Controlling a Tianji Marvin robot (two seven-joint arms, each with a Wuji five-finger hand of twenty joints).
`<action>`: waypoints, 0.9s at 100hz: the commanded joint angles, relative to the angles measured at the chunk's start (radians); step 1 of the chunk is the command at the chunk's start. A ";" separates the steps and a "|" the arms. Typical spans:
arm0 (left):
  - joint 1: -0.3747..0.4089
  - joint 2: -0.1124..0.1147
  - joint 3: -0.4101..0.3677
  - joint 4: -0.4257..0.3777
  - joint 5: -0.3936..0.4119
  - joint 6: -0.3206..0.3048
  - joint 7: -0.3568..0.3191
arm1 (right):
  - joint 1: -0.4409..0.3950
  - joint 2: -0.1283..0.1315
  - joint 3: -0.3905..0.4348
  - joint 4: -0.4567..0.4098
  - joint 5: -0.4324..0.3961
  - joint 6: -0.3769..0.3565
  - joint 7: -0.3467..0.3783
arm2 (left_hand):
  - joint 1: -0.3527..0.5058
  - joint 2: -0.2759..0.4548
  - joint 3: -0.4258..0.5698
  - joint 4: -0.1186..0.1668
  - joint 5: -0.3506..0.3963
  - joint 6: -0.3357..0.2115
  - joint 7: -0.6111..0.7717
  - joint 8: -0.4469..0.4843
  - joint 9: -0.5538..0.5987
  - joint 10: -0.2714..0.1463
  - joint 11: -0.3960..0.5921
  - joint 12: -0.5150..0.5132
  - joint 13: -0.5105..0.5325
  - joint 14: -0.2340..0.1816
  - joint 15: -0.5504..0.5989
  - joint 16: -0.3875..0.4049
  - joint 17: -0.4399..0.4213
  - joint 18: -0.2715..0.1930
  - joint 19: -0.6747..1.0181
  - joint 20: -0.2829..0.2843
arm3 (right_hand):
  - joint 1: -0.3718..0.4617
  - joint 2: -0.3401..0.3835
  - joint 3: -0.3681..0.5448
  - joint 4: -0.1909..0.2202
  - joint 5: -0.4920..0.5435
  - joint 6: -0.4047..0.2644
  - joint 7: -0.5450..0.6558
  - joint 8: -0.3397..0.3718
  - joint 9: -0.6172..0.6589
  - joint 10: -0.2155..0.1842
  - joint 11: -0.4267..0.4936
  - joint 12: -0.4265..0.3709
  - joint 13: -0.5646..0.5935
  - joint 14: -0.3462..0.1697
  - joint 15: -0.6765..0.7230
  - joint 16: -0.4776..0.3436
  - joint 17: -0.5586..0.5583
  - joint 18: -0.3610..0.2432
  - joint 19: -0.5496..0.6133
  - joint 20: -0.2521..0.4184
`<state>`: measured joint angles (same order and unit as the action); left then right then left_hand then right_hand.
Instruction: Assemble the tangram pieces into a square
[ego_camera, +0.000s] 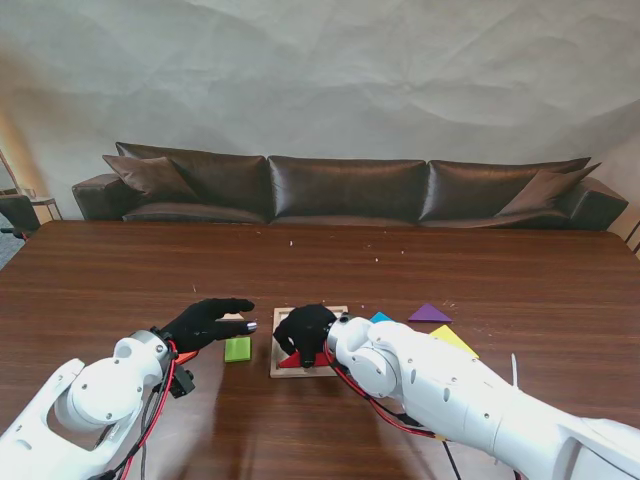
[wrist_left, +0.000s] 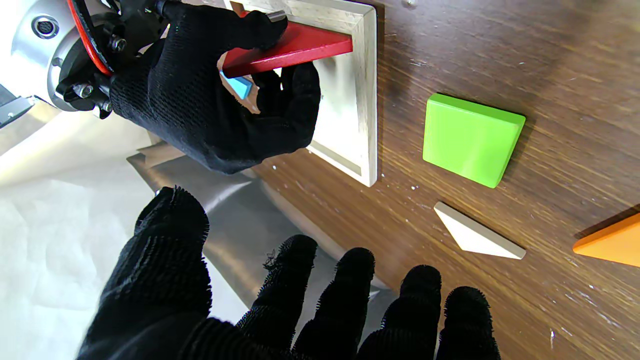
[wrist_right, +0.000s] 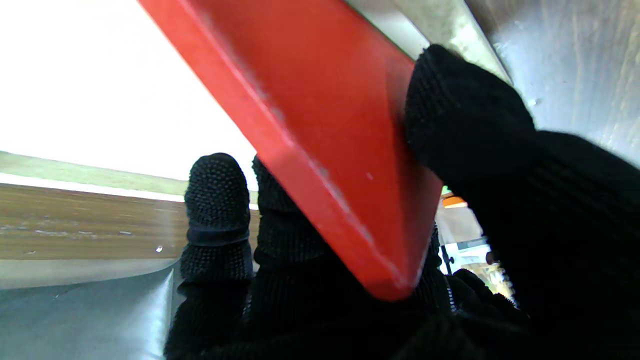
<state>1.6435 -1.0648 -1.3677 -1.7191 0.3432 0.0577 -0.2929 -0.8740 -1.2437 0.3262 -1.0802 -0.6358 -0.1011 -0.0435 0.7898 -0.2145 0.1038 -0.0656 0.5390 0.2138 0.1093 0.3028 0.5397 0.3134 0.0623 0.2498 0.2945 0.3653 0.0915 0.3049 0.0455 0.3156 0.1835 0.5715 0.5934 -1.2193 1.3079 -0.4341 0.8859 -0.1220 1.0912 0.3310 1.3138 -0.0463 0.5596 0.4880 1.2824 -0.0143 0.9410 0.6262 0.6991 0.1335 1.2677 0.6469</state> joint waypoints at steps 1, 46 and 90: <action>0.001 0.000 0.000 0.000 0.000 0.003 -0.021 | -0.002 0.001 -0.002 -0.008 -0.002 -0.004 0.017 | 0.013 0.036 -0.021 0.036 0.002 0.001 -0.008 -0.006 0.009 0.005 -0.005 0.007 -0.019 -0.014 -0.016 -0.003 -0.024 -0.035 -0.018 0.008 | 0.012 -0.004 0.050 0.026 -0.021 0.006 -0.006 0.026 -0.016 0.049 -0.005 0.020 0.024 -0.033 -0.005 -0.002 0.158 0.023 -0.013 0.018; -0.002 0.000 0.003 0.004 -0.001 0.003 -0.024 | 0.008 -0.008 -0.006 0.018 -0.008 0.000 -0.004 | 0.014 0.037 -0.022 0.036 0.005 0.002 -0.006 -0.006 0.009 0.004 -0.005 0.008 -0.018 -0.012 -0.016 -0.003 -0.023 -0.035 -0.017 0.008 | -0.116 0.117 0.081 0.178 -0.090 0.062 -0.231 0.142 -0.194 0.063 0.039 -0.026 0.017 -0.010 -0.213 0.016 0.087 0.050 -0.039 0.016; -0.006 0.001 0.007 0.008 -0.003 0.005 -0.029 | 0.022 -0.017 -0.011 0.045 0.009 0.009 0.003 | 0.015 0.037 -0.023 0.036 0.004 0.002 -0.007 -0.006 0.019 0.008 -0.001 0.010 -0.016 -0.013 -0.015 -0.003 -0.023 -0.035 -0.017 0.008 | -0.165 0.165 0.073 0.236 -0.165 0.086 -0.262 0.122 -0.291 0.081 0.052 -0.056 -0.023 -0.003 -0.263 0.019 0.053 0.059 -0.046 0.017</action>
<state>1.6379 -1.0634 -1.3614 -1.7114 0.3423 0.0591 -0.2997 -0.8534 -1.2581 0.3181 -1.0360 -0.6241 -0.0950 -0.0585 0.7898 -0.2145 0.1037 -0.0656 0.5390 0.2138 0.1093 0.3027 0.5397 0.3136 0.0623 0.2498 0.2945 0.3653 0.0915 0.3049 0.0454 0.3156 0.1834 0.5715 0.4563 -1.0791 1.3462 -0.2244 0.7547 -0.0463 0.8385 0.4431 1.0542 0.0119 0.6003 0.4448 1.2696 -0.0143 0.6859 0.6385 0.6991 0.1709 1.2396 0.6474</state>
